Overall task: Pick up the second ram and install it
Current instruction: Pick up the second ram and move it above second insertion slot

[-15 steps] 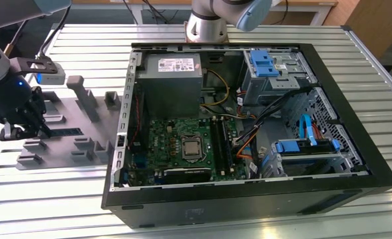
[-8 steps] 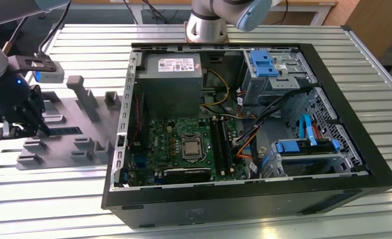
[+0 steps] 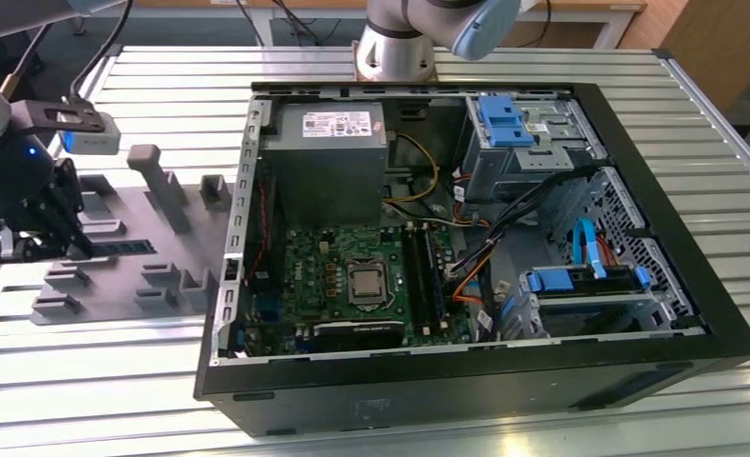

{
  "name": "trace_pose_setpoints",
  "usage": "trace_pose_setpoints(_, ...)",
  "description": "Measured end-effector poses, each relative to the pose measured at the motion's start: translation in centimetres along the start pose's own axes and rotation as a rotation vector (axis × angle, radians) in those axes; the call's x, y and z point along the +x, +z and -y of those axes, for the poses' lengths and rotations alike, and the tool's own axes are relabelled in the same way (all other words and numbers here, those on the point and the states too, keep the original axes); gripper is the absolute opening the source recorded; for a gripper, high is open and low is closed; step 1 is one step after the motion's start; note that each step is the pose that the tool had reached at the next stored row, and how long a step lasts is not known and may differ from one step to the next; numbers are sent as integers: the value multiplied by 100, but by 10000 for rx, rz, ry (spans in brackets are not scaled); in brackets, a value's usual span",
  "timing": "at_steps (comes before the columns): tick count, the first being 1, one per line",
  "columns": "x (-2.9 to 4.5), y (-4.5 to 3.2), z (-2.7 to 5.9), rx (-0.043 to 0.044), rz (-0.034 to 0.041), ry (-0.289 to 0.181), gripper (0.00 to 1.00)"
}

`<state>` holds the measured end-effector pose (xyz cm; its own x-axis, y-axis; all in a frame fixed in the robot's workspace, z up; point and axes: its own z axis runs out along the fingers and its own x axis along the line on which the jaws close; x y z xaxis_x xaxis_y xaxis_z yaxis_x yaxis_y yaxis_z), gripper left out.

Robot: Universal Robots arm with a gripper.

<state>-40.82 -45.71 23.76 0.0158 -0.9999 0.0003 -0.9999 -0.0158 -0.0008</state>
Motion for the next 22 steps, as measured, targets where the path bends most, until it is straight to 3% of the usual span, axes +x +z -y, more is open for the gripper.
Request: trace_pose_setpoints(22,0,-137,0,0,0,0,14)
